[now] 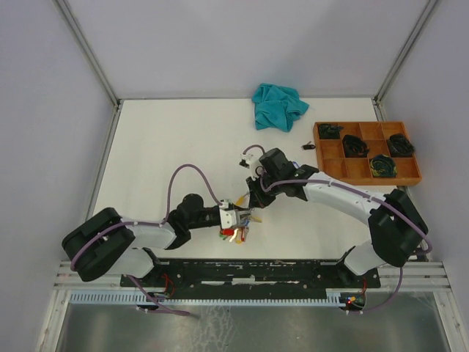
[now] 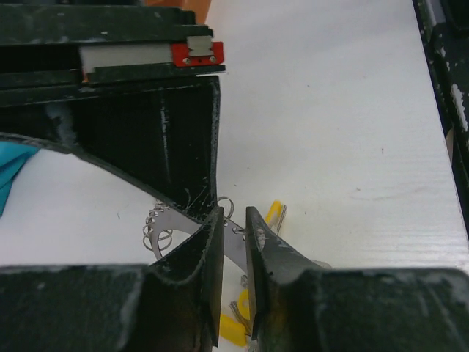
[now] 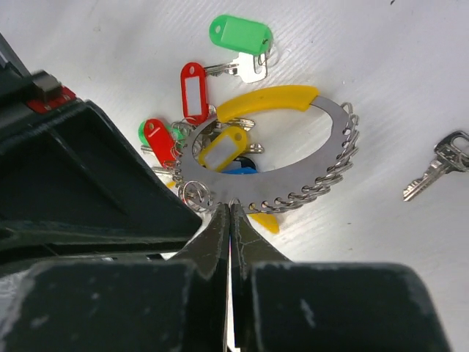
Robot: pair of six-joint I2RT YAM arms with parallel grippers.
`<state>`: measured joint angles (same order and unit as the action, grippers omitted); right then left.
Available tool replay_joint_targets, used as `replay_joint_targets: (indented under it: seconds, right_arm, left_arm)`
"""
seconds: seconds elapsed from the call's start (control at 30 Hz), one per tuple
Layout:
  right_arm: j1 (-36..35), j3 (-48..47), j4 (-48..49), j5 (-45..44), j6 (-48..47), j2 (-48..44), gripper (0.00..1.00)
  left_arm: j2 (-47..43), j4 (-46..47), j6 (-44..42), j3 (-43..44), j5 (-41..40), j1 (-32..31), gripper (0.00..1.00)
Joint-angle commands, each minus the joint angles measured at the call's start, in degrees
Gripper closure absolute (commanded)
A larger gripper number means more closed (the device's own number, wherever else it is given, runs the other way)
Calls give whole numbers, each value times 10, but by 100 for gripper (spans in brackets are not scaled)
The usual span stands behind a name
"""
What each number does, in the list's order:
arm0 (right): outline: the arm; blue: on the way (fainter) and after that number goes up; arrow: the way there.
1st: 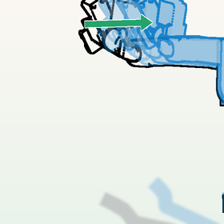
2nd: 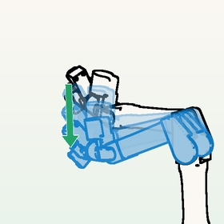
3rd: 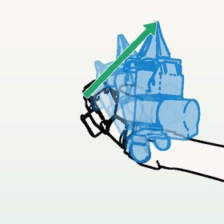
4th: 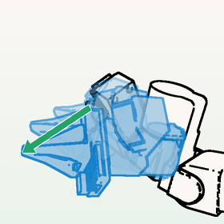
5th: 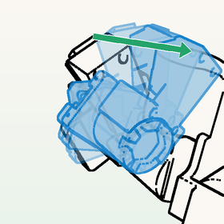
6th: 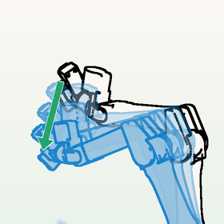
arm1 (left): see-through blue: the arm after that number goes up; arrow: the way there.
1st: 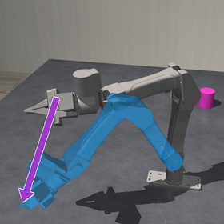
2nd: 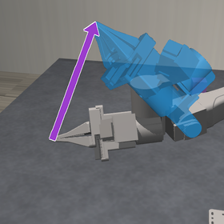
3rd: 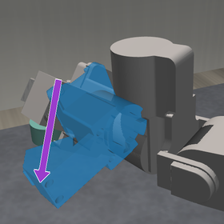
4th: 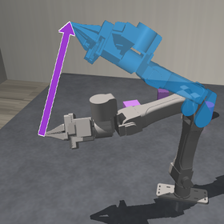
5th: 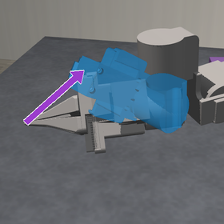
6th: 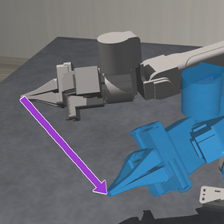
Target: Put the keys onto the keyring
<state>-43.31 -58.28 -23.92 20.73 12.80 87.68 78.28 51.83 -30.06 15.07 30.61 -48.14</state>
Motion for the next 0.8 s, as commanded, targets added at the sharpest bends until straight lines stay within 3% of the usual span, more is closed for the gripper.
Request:
replay_joint_targets:
  seconds: [0.0, 0.33, 0.57, 0.77]
  right_arm:
    - [4, 23, 79, 2, -79, -62, 99]
    - [6, 62, 126, 14, -155, -109, 100]
    - [6, 78, 167, 49, -177, -114, 99]
    - [9, 78, 183, 70, -195, -105, 99]
  left_arm:
    - [-31, 112, 72, -21, -28, 8, 75]
    - [54, 301, 253, -37, 29, 89, 73]
    - [85, 349, 295, -31, 69, 111, 71]
    - [161, 444, 367, -15, 133, 144, 71]
